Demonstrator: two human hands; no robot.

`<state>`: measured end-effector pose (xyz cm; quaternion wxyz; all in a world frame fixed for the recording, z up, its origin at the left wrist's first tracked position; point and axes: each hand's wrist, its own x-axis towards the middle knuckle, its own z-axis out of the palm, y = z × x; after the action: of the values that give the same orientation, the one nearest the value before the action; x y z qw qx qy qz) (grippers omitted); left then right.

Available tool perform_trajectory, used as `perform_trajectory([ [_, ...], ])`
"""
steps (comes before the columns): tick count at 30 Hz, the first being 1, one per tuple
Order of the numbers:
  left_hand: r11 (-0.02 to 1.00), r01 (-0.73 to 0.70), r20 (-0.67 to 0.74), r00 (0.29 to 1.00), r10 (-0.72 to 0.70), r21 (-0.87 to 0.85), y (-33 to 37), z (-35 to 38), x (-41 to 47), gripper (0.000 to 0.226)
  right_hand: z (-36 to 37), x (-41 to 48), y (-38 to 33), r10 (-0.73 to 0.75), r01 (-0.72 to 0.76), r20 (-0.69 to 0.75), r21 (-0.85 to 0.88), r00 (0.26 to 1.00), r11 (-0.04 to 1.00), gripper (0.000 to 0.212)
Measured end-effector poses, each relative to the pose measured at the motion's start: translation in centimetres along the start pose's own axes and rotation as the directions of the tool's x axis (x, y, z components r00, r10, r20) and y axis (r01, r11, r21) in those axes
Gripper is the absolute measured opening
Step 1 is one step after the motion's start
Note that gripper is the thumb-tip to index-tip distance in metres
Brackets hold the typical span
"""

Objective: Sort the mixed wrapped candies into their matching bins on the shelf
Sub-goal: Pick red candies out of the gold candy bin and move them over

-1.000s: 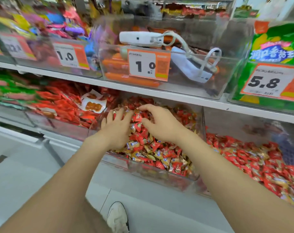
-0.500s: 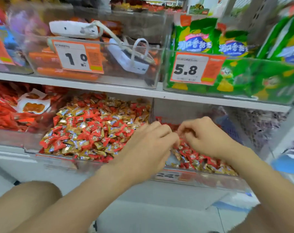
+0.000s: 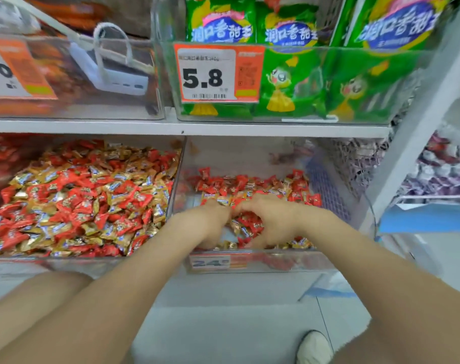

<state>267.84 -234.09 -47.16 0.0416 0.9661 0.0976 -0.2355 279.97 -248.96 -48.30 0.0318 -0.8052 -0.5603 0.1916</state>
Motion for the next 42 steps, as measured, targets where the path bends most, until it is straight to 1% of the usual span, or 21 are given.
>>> perform_trajectory([
  [2, 0.999, -0.004, -0.002, 1.000, 0.004, -0.045, -0.1, 0.0, 0.2, 0.053, 0.7, 1.0, -0.1, 0.046, -0.043, 0.045, -0.071, 0.998, 0.997, 0.060],
  [4, 0.992, -0.015, -0.063, 0.998, 0.007, -0.128, -0.2, 0.2, 0.6, 0.048, 0.7, 1.6, -0.2, 0.029, -0.030, -0.018, -0.027, 0.999, 0.999, 0.050],
  [7, 0.961, -0.051, -0.303, 0.953, -0.034, -0.271, 0.0, 0.5, 1.2, 0.038, 0.3, 1.8, 0.4, 0.057, -0.056, -0.118, 0.011, 0.991, 0.998, 0.032],
  [9, 0.936, -0.066, -0.398, 0.914, -0.082, -0.345, 0.1, 0.9, 1.6, 0.038, -0.1, 1.2, 0.9, 0.113, -0.108, -0.133, 0.050, 0.985, 0.993, 0.025],
  [12, 0.930, -0.040, -0.380, 0.918, -0.110, -0.366, 0.4, 1.2, 1.9, 0.038, -0.5, 0.4, 1.6, 0.181, -0.159, -0.137, 0.154, 0.974, 0.975, 0.020],
  [15, 0.934, -0.059, -0.376, 0.923, -0.083, -0.352, 0.8, 1.1, 1.8, 0.022, -0.8, -0.2, 1.9, 0.247, -0.207, -0.134, 0.260, 0.960, 0.943, 0.010],
  [17, 0.938, -0.058, -0.368, 0.927, -0.077, -0.342, 1.0, 1.0, 1.7, 0.011, -1.0, -0.8, 2.1, 0.274, -0.235, -0.093, 0.305, 0.957, 0.923, 0.009],
  [18, 0.936, -0.055, -0.371, 0.925, -0.083, -0.347, 1.1, 0.9, 1.6, 0.012, -1.2, -1.1, 2.1, 0.282, -0.244, -0.070, 0.332, 0.957, 0.911, 0.011],
  [20, 0.926, -0.059, -0.392, 0.915, -0.099, -0.372, 1.3, 0.4, 1.5, 0.020, -1.6, -1.7, 2.1, 0.248, -0.211, -0.059, 0.364, 0.967, 0.907, 0.033],
  [22, 0.914, -0.074, -0.412, 0.905, -0.107, -0.399, 1.3, -0.4, 1.0, 0.015, -1.6, -1.9, 2.0, 0.210, -0.172, -0.057, 0.388, 0.976, 0.905, 0.050],
  [24, 0.909, -0.088, -0.386, 0.919, -0.084, -0.407, 1.0, -1.3, 0.3, 0.014, -1.3, -2.0, 2.0, 0.216, -0.173, -0.049, 0.445, 0.975, 0.879, 0.044],
  [26, 0.932, -0.074, -0.306, 0.951, -0.041, -0.355, 0.4, -1.5, -0.4, 0.017, -1.3, -2.1, 2.0, 0.203, -0.163, -0.063, 0.390, 0.977, 0.906, 0.027],
  [28, 0.970, -0.025, -0.197, 0.980, -0.024, -0.243, -0.3, -1.3, -0.8, 0.022, -1.2, -1.9, 1.8, 0.166, -0.141, -0.071, 0.276, 0.983, 0.951, 0.021],
  [30, 0.992, 0.018, -0.099, 0.995, -0.031, -0.126, -0.3, -0.9, -1.2, 0.025, -1.4, -1.7, 1.5, 0.161, -0.141, -0.062, 0.251, 0.985, 0.958, 0.016],
  [31, 0.997, 0.032, -0.070, 0.997, -0.036, -0.064, -0.1, -0.7, -1.3, 0.024, -1.5, -1.7, 1.2, 0.172, -0.152, -0.062, 0.247, 0.983, 0.957, 0.021],
  [34, 0.995, 0.061, -0.021, 0.998, -0.060, 0.077, 0.6, -0.1, -1.2, 0.023, -1.4, -2.0, 0.5, 0.234, -0.231, -0.019, 0.096, 0.972, 0.968, 0.064],
  [36, 0.995, 0.072, -0.041, 0.997, -0.069, 0.063, 0.4, 0.3, -0.6, 0.027, -0.7, -1.6, 0.4, 0.277, -0.278, 0.036, 0.001, 0.960, 0.961, 0.083],
  [37, 0.997, 0.063, -0.054, 0.997, -0.060, 0.047, 0.4, 0.4, -0.4, 0.026, -0.2, -1.4, 0.4, 0.292, -0.291, 0.049, -0.021, 0.955, 0.956, 0.086],
  [38, 0.998, 0.056, -0.058, 0.997, -0.055, 0.019, 0.3, 0.5, -0.4, 0.023, 0.2, -1.1, 0.5, 0.303, -0.302, 0.057, -0.018, 0.951, 0.953, 0.083],
  [40, 0.999, 0.042, -0.058, 0.997, -0.042, 0.011, 0.0, 0.9, 0.1, 0.014, 0.5, -0.8, 0.6, 0.289, -0.291, 0.067, 0.037, 0.955, 0.956, 0.067],
  [42, 0.998, 0.012, -0.085, 0.996, -0.017, -0.058, 0.0, 1.0, 0.5, 0.025, 0.4, -0.8, 0.6, 0.253, -0.258, 0.074, 0.085, 0.965, 0.962, 0.053],
])
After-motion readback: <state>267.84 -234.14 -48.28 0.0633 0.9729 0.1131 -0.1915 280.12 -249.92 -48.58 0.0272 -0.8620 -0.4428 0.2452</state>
